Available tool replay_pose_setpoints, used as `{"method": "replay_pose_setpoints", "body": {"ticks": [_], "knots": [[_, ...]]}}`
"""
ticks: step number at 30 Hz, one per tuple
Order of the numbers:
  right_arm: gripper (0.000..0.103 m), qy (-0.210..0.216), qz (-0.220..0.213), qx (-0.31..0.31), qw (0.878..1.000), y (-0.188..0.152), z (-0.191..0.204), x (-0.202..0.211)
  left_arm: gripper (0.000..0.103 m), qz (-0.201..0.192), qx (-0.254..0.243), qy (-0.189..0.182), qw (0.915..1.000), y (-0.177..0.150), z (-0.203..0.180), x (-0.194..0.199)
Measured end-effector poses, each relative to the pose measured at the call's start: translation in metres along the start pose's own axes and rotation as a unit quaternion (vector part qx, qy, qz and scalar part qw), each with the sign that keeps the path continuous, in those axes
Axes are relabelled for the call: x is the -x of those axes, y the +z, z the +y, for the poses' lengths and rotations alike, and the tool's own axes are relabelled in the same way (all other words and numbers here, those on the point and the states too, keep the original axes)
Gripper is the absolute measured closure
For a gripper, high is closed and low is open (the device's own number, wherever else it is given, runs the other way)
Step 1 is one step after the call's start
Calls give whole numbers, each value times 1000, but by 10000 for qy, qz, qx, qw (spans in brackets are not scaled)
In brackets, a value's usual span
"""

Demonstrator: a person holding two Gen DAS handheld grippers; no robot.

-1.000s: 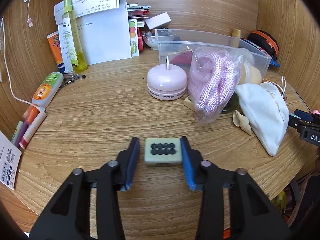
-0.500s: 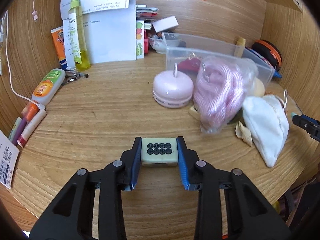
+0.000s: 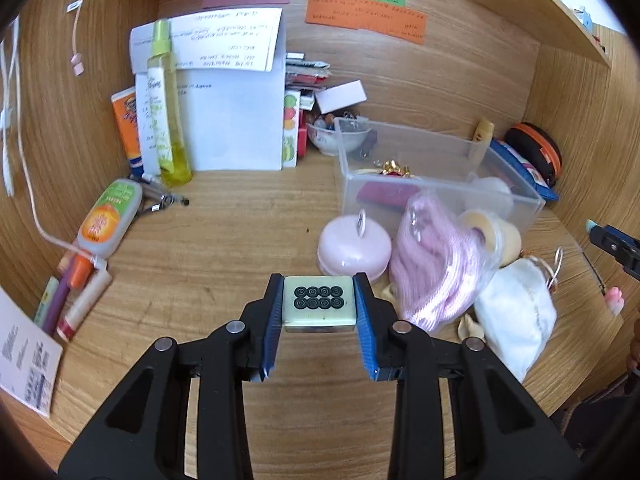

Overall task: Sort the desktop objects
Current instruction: 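Carry the tile and tube into the clear box and open both tools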

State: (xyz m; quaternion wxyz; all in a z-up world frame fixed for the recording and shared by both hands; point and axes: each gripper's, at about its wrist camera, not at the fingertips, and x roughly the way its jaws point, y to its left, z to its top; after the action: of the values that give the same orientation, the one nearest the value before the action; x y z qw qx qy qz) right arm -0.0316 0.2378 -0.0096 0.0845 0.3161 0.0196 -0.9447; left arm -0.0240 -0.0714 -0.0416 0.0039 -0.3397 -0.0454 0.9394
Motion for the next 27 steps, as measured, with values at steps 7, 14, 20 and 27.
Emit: {"method": "replay_pose_setpoints", "body": {"ticks": [7,14,20,27], "knots": [[36,250,-104,195,9994,31,10,-17,70,-170,-238,2,9996,35,-5,8],[36,495,-338,348,9976,71,17,-28,70,-361,-467,-259,9979,78,-15,7],[35,690,-446,545,9951,101,27,-40,70,-334,-536,-586,9963,112,-21,-10],[35,887,-393,822,9919,123,47,-64,70,-184,-737,-839,9936,138,-38,-41]]}}
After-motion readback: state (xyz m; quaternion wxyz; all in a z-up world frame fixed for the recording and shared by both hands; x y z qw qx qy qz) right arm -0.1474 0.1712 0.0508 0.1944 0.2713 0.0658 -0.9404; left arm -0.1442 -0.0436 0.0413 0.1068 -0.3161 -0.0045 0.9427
